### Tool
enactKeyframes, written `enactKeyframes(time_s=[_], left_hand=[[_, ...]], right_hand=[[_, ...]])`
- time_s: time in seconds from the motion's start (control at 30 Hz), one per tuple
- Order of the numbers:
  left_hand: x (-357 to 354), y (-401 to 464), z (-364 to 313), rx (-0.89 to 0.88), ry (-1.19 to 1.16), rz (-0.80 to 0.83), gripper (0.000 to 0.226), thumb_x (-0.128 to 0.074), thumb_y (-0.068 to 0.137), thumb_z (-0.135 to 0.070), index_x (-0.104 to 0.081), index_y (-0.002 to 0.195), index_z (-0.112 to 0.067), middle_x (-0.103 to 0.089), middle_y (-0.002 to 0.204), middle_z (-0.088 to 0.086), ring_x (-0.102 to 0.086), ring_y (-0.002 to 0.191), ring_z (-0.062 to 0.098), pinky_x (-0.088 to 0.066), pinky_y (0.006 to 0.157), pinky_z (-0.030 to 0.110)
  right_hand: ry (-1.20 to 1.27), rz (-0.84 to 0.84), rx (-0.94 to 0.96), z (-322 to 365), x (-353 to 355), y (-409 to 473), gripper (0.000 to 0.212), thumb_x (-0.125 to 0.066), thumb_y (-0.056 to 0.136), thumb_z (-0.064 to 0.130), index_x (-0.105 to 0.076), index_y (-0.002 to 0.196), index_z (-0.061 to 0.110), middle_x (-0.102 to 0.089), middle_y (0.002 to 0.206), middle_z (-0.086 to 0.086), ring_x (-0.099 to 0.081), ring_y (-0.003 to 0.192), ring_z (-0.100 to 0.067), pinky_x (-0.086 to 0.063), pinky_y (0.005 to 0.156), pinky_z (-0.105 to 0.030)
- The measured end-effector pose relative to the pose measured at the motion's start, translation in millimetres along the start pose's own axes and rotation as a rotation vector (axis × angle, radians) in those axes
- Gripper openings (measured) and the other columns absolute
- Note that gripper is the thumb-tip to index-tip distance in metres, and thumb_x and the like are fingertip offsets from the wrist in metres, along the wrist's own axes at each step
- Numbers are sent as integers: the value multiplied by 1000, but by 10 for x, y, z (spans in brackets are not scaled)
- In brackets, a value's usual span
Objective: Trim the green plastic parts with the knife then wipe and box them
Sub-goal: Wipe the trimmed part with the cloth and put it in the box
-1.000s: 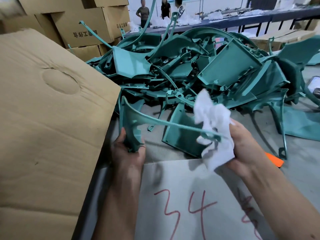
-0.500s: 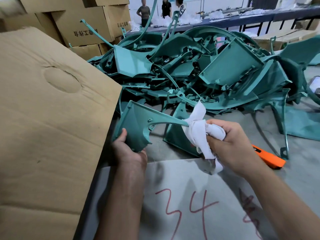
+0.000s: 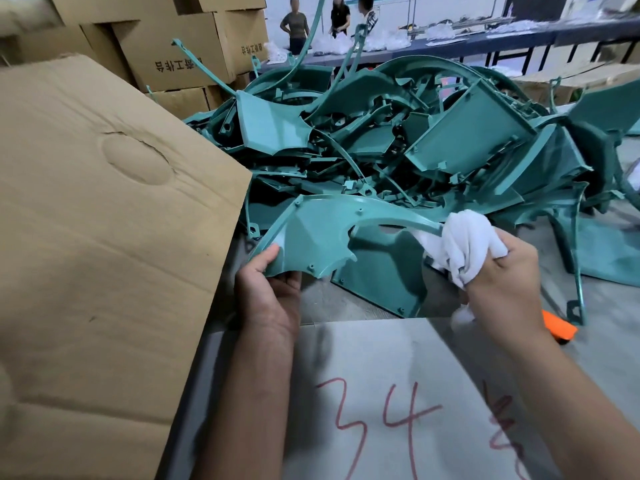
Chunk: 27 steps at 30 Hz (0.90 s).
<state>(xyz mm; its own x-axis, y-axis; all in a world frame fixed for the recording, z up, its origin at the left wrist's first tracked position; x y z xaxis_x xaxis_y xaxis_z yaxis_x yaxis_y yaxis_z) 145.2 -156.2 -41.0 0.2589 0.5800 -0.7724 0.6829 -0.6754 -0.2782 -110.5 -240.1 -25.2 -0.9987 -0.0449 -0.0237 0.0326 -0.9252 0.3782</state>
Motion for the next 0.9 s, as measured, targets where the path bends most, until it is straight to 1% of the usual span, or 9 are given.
enactKeyframes(time_s=[0.07, 0.17, 0.3, 0.4, 0.5, 0.6, 0.73, 0.83, 0.9], left_hand=[[12, 40, -23, -48, 12, -5, 35, -57, 89, 6, -67, 119, -6, -78, 92, 11, -78, 72, 22, -59, 57, 28], [46, 81, -12, -59, 30, -18, 37, -54, 91, 7, -69, 121, -8, -75, 101, 11, -77, 69, 19, -58, 55, 27], [43, 73, 23, -25, -17, -2, 28, -52, 93, 6, -71, 109, -7, -79, 83, 7, -77, 69, 18, -58, 54, 25], [52, 64, 7, -44, -25, -14, 31, -52, 94, 5, -69, 119, -3, -78, 83, 6, -77, 69, 17, -58, 54, 23], [84, 58, 2, -40, -26, -45, 38, -52, 94, 2, -67, 129, -1, -76, 89, 6, -75, 67, 15, -55, 52, 20], [78, 54, -12, -36, -37, -34, 38, -51, 95, 2, -67, 129, -3, -76, 90, 6, -76, 67, 16, -56, 51, 21], [33, 42, -9, -68, -42, -2, 32, -52, 94, 6, -69, 117, -8, -76, 97, 10, -77, 69, 19, -58, 54, 26], [5, 12, 11, -79, -40, 50, 29, -54, 93, 6, -69, 107, -14, -79, 89, 7, -78, 74, 21, -60, 56, 29], [-27, -23, 39, -70, -34, 105, 30, -56, 92, 5, -70, 109, -16, -79, 96, 7, -78, 82, 23, -61, 61, 31]], right_hand=[[75, -27, -90, -51, 20, 22, 16, -52, 85, -11, -41, 75, -13, -40, 72, -36, -38, 65, -24, -35, 53, -33], [217, -47, -207, -102, 33, 42, 15, -54, 82, -8, -40, 78, -4, -36, 70, -25, -33, 60, -36, -38, 49, -41], [361, 6, -142, 6, 15, 59, 37, -57, 88, -11, -40, 64, 11, -34, 67, -9, -28, 53, -25, -34, 58, -32], [400, 67, -110, 57, 9, 68, 26, -54, 98, -12, -41, 77, -4, -36, 76, -15, -29, 56, -28, -37, 56, -28], [373, 163, -82, 91, -12, 54, 20, -48, 95, -19, -44, 79, -7, -40, 75, -17, -35, 53, -25, -41, 52, -27], [263, 70, -89, 31, 27, 56, 18, -45, 91, -18, -42, 74, -11, -41, 71, -19, -39, 50, -32, -42, 50, -32], [120, -84, -89, -69, 77, 68, 28, -54, 87, 4, -42, 63, 0, -39, 56, -26, -47, 39, -44, -38, 44, -38], [139, -173, -178, -129, 117, 63, 24, -56, 85, 15, -47, 63, 13, -46, 55, -15, -45, 48, -28, -39, 53, -39], [204, -223, -271, -170, 148, 63, 23, -58, 85, 15, -48, 64, 19, -46, 56, -8, -41, 47, -23, -36, 55, -37]])
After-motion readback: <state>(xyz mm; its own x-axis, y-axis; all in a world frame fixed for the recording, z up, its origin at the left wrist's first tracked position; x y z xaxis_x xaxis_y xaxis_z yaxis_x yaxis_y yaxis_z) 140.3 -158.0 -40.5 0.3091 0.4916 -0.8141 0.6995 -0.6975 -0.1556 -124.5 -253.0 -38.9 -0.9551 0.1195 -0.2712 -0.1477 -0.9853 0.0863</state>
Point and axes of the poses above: each hand's wrist, its own y-axis towards the middle knuckle, its own x-axis out of the back of the hand, z = x × y, the point moved 4 cm from there along y, towards the middle knuckle
